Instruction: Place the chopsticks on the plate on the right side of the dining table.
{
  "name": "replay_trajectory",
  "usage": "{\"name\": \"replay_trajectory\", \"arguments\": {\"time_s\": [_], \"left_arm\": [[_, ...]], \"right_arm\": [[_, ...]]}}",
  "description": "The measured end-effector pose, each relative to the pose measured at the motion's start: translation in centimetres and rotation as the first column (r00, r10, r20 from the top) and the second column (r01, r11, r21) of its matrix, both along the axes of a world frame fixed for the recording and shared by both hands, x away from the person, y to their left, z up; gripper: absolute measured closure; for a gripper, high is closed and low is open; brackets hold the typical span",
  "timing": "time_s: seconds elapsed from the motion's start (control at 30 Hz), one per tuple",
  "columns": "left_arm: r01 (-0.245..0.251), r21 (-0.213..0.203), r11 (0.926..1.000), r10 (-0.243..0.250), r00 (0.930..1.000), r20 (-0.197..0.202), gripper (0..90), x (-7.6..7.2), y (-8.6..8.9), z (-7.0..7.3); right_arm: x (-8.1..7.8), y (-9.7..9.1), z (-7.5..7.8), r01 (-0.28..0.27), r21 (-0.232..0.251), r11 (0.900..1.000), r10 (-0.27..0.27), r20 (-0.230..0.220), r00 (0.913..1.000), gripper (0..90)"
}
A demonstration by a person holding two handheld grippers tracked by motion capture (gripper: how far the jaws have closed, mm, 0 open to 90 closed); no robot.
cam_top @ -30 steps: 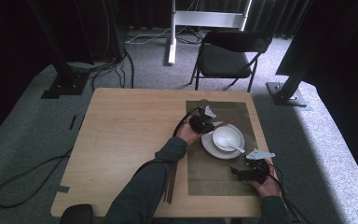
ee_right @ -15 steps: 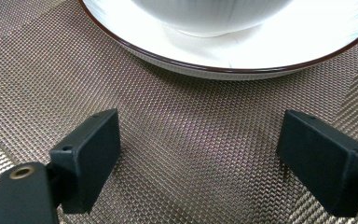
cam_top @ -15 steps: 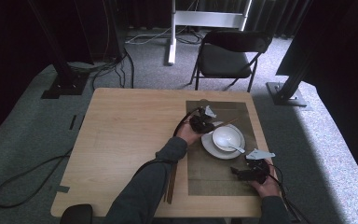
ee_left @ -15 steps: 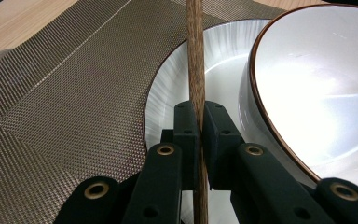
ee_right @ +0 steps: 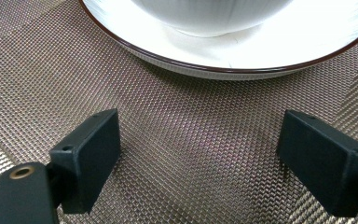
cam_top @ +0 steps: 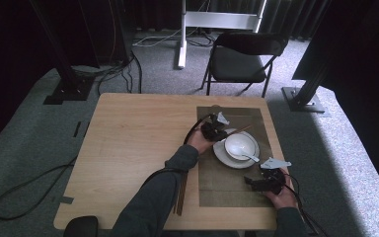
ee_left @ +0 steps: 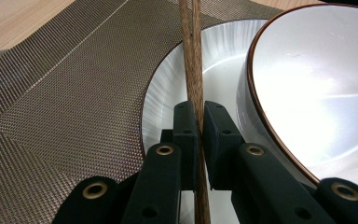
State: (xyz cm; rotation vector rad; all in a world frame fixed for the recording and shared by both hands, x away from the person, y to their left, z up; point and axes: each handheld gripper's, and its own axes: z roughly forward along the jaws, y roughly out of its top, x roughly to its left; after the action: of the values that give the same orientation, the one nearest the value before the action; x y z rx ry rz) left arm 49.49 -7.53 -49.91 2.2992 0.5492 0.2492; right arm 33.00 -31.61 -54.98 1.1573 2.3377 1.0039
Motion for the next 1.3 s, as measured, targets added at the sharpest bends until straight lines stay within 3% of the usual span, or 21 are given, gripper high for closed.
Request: {"name": "replay_trajectory", "arguments": {"time_s": [0.87,1.3], "left_arm": [[0.005,0.020,0.9998,-0.005,1.0000,0.008,84.9,0.28,0.14,0.10],[0.019,0.009,0.9998,-0.019,0.9998,-0.001,82.1,0.21,-0.03,0.00]], "right_arm": [[0.00,0.00,0.00,0.000,0.000,1.0000,0.000,0.000,1.0000,12.8],[0.00,0.00,0.00,0.000,0.000,1.0000,0.000,0.000,1.0000,12.8]]}}
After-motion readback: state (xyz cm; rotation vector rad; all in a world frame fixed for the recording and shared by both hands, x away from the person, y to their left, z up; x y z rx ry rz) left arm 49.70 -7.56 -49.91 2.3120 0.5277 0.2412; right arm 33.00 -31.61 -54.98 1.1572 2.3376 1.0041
